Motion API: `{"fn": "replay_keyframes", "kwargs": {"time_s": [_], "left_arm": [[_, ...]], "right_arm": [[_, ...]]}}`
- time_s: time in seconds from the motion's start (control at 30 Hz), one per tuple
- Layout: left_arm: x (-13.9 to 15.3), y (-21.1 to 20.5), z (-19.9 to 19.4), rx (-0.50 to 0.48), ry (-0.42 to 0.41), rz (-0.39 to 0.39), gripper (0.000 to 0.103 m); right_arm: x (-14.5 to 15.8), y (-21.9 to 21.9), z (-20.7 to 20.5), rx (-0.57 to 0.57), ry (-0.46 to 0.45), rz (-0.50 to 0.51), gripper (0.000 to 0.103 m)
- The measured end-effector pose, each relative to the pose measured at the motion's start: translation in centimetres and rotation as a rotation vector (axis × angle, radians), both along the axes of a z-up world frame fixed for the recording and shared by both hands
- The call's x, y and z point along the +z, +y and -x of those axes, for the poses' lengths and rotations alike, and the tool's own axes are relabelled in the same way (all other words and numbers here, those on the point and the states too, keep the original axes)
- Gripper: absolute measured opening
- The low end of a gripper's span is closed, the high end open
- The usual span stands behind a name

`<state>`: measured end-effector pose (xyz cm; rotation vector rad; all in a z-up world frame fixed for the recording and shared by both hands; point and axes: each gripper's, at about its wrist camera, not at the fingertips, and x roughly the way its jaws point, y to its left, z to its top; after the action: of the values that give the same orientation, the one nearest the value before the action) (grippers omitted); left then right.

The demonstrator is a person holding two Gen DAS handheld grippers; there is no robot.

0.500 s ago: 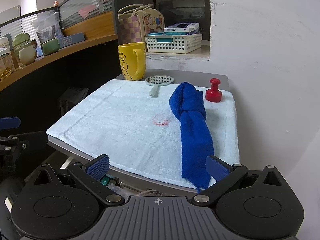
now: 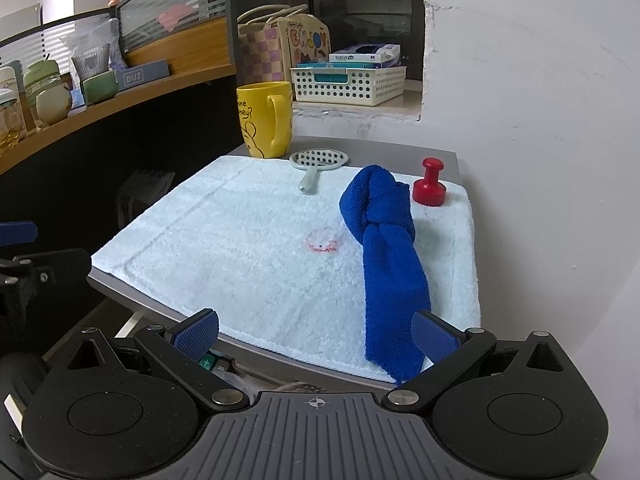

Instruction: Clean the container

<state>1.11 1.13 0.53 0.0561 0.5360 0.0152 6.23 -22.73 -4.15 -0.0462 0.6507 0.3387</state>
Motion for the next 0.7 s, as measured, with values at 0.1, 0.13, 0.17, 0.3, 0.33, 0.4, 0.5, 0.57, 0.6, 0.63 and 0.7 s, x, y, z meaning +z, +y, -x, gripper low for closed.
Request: {"fn": "replay_keyframes", "kwargs": {"time_s": [0.1,0.13,0.17,0.3,0.33,0.4,0.5,0.57,0.6,0.63,0.7], "left_arm": [[0.1,0.2,-0.2,0.0,-0.001,0.0,0.103],[0.1,0.3,-0.3,0.0,0.0,-0.001,0.103],[0.1,0.4,-0.4,0.001,0.0,-0.001,0.103],[0.2,0.6,-0.6,-0.003,-0.001,-0.008,0.103],[0.1,0.7,-0.5,-0.004,-0.003,-0.012,0.103],[0.3,0.9,-0.8,-0.003,-0.003,-0.019,0.103],[0.3,1.0,-0.9,-0.003,-0.006,-0.026,0.103],[0.3,1.1,-1.0,-0.003,-0.007,-0.031,0.103],[0.3,1.2,-1.1,-0.002,-0.008,-0.034,0.103],[0.3,1.3,-1.2,-0.002,-0.008,-0.036,0.103],[0.4,1.7,-1.5,-0.002,-0.006,-0.037,0.103]], "right_arm": [[0.0,0.0,0.0,0.004,0.002,-0.001,0.103],[-0.1,0.1,0.0,0.005,0.002,-0.001,0.103],[-0.1,0.1,-0.1,0.006,0.003,-0.001,0.103],[-0.2,0.2,-0.2,0.007,0.004,0.002,0.103],[-0.2,0.2,-0.2,0.007,0.004,0.002,0.103],[-0.2,0.2,-0.2,0.006,0.005,0.0,0.103],[-0.2,0.2,-0.2,0.005,0.005,0.0,0.103],[-0.2,0.2,-0.2,0.006,0.005,0.0,0.103],[-0.3,0.2,-0.2,0.006,0.006,-0.001,0.103],[-0.3,0.2,-0.2,0.006,0.006,-0.001,0.103],[-0.3,0.2,-0.3,0.006,0.006,-0.001,0.103]]}}
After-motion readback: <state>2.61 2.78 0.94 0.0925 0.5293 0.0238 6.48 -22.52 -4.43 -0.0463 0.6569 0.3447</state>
